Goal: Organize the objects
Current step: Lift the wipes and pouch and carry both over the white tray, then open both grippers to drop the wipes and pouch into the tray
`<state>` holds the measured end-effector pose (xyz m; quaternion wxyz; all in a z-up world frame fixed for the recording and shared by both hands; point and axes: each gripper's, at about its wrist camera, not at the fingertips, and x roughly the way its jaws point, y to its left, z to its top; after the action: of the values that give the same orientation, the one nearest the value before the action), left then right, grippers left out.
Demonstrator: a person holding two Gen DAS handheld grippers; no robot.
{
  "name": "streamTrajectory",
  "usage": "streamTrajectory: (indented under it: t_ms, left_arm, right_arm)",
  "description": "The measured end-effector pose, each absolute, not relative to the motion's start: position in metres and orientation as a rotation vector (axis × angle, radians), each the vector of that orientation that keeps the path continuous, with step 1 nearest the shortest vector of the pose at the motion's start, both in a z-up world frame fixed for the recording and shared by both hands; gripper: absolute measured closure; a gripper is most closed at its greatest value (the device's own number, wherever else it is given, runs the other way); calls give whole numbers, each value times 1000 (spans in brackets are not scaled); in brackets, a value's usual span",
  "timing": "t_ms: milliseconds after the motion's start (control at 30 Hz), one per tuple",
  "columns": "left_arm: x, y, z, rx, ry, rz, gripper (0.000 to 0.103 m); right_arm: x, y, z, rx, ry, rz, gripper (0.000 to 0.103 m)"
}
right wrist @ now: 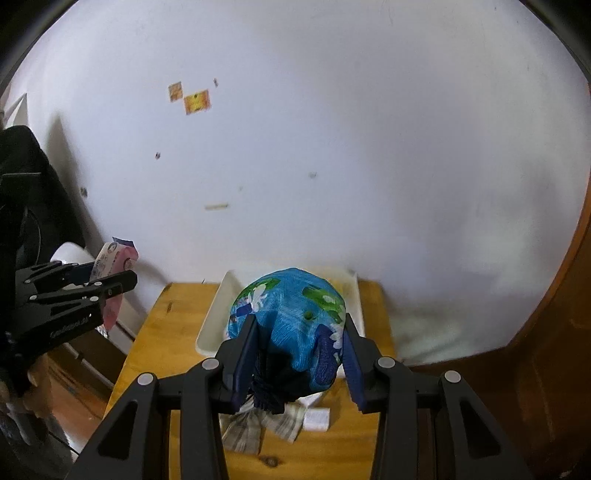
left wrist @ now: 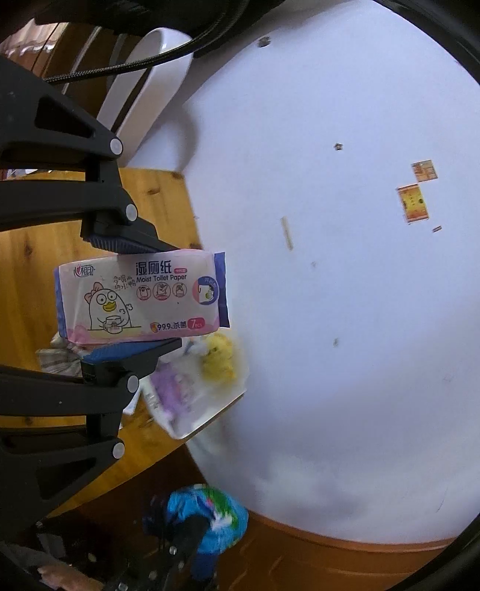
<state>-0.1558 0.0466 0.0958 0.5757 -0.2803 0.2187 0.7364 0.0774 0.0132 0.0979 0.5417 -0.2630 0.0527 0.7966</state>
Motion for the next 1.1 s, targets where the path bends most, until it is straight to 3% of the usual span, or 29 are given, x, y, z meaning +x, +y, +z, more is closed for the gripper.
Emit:
streamTrajectory:
  t_ms: [467,1100]
  left_arm:
    - [-207,140,80,-743,510,1767,59]
    - [-234,228,-8,-914,573,1737,59]
  right_arm:
    - [24,64,119,-641,-35,1869,60]
    - [-6,167,63,-767,81,1807,60]
